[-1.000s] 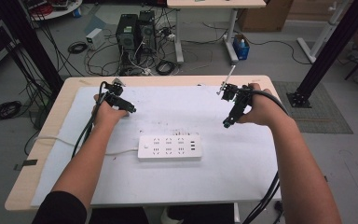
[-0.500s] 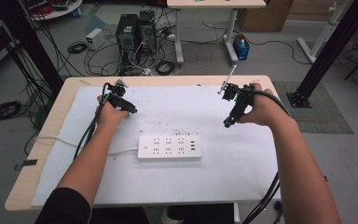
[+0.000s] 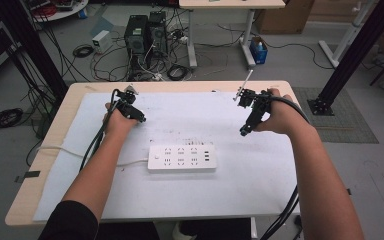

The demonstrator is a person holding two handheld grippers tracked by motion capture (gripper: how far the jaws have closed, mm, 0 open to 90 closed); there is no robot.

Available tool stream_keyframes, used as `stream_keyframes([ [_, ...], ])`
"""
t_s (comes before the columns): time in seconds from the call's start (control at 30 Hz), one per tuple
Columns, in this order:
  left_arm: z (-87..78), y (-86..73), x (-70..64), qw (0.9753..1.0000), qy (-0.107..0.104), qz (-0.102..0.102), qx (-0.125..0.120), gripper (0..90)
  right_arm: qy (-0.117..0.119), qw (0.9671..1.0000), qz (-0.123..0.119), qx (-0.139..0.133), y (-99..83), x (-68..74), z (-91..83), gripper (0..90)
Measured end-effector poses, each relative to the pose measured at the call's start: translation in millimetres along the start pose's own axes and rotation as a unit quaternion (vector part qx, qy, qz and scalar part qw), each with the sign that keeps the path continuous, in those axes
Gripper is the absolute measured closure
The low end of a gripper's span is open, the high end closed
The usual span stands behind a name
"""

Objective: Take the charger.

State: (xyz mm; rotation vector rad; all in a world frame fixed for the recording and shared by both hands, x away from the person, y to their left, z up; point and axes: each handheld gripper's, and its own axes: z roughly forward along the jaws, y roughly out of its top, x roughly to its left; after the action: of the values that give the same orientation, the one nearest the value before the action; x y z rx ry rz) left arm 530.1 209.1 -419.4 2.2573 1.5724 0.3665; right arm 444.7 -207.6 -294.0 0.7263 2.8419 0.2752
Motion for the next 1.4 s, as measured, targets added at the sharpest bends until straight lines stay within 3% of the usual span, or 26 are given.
stream_keyframes([
  [0.1,0.0,0.2,-0.3,1.0,0.0,0.0,0.001,30.5,-0.001,1.0,0.001,-0.001,-0.5,-0.3,0.5,1.3],
  [0.13,-0.4,0.4,0.1,1.0,-0.003,0.005,0.003,38.7,-0.001,1.0,0.003,0.002,-0.5,0.0,0.9,1.3],
  [0.23,-1.1,0.6,-0.4,1.0,0.002,0.005,0.002,42.3,-0.006,1.0,0.0,0.007,-0.5,0.3,1.5,1.3],
  [0.47,-8.4,0.1,-1.9,0.9999,-0.001,0.014,0.0,42.5,-0.005,1.0,0.001,0.006,0.7,1.9,0.5,1.4],
  [0.6,-24.8,0.1,-3.6,0.9992,-0.017,0.038,-0.004,42.5,-0.005,1.0,0.0,0.002,1.2,2.9,-0.6,1.4],
  [0.7,-38.9,-1.4,-9.3,0.9968,-0.029,0.074,-0.005,42.6,-0.002,1.0,0.001,-0.002,1.9,4.9,-2.0,1.4],
  [0.87,-65.6,-6.3,-22.6,0.9891,-0.041,0.141,-0.006,42.5,0.008,0.9998,0.004,-0.015,3.0,9.0,-5.5,1.4],
  [1.0,-88.5,-7.8,-29.4,0.9835,-0.065,0.168,-0.02,42.5,0.019,0.9994,0.007,-0.028,3.6,13.1,-6.7,1.4],
  [1.17,-109.7,-9.4,-36.3,0.9735,-0.092,0.207,-0.033,42.6,0.016,0.9995,0.01,-0.027,7.2,19.1,-8.3,1.4],
  [1.27,-119.6,-10.2,-42.1,0.9649,-0.097,0.242,-0.035,42.6,0.016,0.9993,0.012,-0.033,9.7,21.4,-10.4,1.4],
  [1.3,-119.6,-10.2,-42.1,0.9649,-0.097,0.242,-0.035,42.6,0.016,0.9993,0.012,-0.033,9.7,21.4,-10.4,1.4],
  [1.33,-124.9,-11.3,-46.5,0.9589,-0.097,0.264,-0.038,42.6,0.016,0.9992,0.011,-0.034,10.5,21.8,-11.1,1.4],
  [1.4,-129.2,-13.1,-51.7,0.9515,-0.105,0.286,-0.04,42.6,0.019,0.9989,0.013,-0.041,12.8,24.3,-12.0,1.4],
])
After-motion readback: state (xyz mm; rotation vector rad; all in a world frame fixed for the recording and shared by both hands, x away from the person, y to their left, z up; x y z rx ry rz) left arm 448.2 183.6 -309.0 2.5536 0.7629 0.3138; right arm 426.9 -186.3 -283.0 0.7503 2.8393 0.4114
